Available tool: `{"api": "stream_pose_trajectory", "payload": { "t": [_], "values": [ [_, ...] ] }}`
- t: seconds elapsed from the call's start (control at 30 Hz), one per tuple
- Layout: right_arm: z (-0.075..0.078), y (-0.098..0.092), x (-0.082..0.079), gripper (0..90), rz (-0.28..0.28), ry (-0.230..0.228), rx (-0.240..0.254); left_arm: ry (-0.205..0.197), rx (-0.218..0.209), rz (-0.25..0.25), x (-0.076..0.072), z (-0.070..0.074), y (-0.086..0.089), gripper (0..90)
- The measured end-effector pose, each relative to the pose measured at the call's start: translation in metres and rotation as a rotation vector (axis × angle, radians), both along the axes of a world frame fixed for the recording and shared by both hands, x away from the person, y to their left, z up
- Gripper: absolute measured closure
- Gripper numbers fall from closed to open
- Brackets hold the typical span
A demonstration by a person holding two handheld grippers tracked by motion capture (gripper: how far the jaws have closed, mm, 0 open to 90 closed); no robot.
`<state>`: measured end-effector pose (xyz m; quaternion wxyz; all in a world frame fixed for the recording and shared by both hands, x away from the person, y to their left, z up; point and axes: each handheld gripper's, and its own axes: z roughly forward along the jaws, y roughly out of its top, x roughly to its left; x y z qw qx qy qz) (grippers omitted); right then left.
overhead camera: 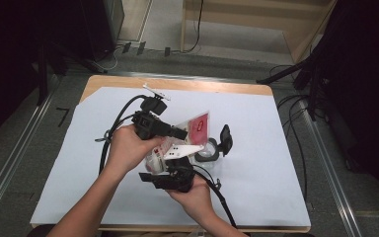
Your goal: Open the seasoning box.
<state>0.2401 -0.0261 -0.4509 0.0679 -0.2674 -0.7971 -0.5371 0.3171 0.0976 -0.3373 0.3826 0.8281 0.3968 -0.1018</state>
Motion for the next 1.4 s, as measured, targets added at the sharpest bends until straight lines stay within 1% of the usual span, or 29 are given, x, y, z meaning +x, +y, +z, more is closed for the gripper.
{"api": "stream_pose_trajectory", "payload": {
  "t": [0.1,0.17,0.27,0.3,0.37,0.4,0.43,0.47,0.5,0.63,0.73,0.83,0.93,1.0,1.03,1.07,1.17,1.2,1.27,1.33,1.4],
  "values": [
    [-0.0003,-0.0008,-0.0005,61.5,-0.005,-0.001,0.0,-0.01,-0.005,-0.002,-0.0007,-0.001,-0.0006,79.6],
    [-0.0003,-0.0012,-0.0007,61.4,-0.007,0.0,0.0,-0.008,-0.003,0.001,-0.0013,-0.0008,-0.0015,80.0],
    [-0.0003,-0.0015,-0.0009,61.2,-0.007,-0.002,-0.002,-0.019,0.0,0.003,-0.0017,-0.0009,-0.0024,80.8],
    [-0.0004,-0.0014,-0.001,61.1,-0.007,-0.002,-0.001,-0.02,0.008,0.003,-0.0019,-0.0005,-0.0025,81.1],
    [-0.0004,-0.0014,-0.0011,61.1,-0.008,-0.004,-0.001,-0.027,0.005,0.003,-0.0024,-0.0008,-0.0036,81.4],
    [-0.0004,-0.0016,-0.0012,61.1,-0.009,-0.004,0.0,-0.028,0.011,-0.001,-0.0026,-0.0003,-0.0038,81.4],
    [-0.0003,-0.0017,-0.0013,61.0,-0.009,-0.003,0.0,-0.02,0.003,0.004,-0.0035,-0.0001,-0.0045,81.2],
    [-0.0003,-0.0017,-0.0015,60.9,-0.007,-0.004,0.001,-0.026,0.004,0.005,-0.004,0.0,-0.0047,80.8],
    [-0.0001,-0.0016,-0.0021,60.6,-0.007,-0.006,0.0,-0.027,0.015,0.001,-0.0046,0.0007,-0.0047,81.2],
    [0.0004,-0.0005,-0.0044,58.6,-0.011,-0.008,-0.001,-0.023,0.011,0.007,-0.0058,0.0009,-0.0052,82.0],
    [0.0003,-0.0003,-0.0049,58.3,-0.022,-0.022,-0.017,-0.015,-0.01,0.007,-0.0057,-0.0001,-0.005,82.1],
    [0.0006,-0.001,-0.0052,59.9,-0.026,-0.025,-0.024,-0.017,-0.007,0.005,-0.0054,-0.0001,-0.0053,82.0],
    [0.001,-0.002,-0.0042,60.8,-0.02,-0.013,-0.016,-0.026,-0.003,-0.006,-0.0046,0.0,-0.0051,80.1],
    [0.0013,-0.0025,-0.0038,61.3,-0.018,-0.002,-0.004,-0.054,0.005,-0.027,-0.0051,0.001,-0.0052,77.2],
    [0.0017,-0.0027,-0.0035,61.4,-0.017,-0.001,-0.001,-0.056,-0.006,-0.028,-0.0051,0.0007,-0.0055,77.2],
    [0.0019,-0.0029,-0.0035,61.4,-0.017,-0.001,-0.001,-0.055,-0.007,-0.026,-0.0054,0.001,-0.0058,76.7],
    [0.0022,-0.0035,-0.0034,61.5,-0.019,0.011,0.014,-0.057,0.0,-0.033,-0.0059,0.002,-0.006,73.6],
    [0.0023,-0.0041,-0.0031,61.5,-0.021,0.016,0.017,-0.059,0.003,-0.03,-0.0063,0.0024,-0.0059,73.8],
    [0.0028,-0.0052,-0.0027,61.5,-0.025,0.023,0.024,-0.058,-0.013,-0.028,-0.0066,0.0025,-0.0052,74.2],
    [0.0033,-0.0062,-0.0023,61.5,-0.031,0.027,0.031,-0.061,-0.011,-0.026,-0.0069,0.0028,-0.005,74.5],
    [0.0032,-0.0062,-0.0025,61.5,-0.031,0.024,0.026,-0.065,0.006,-0.027,-0.0073,0.0034,-0.0049,76.4]
  ]
}}
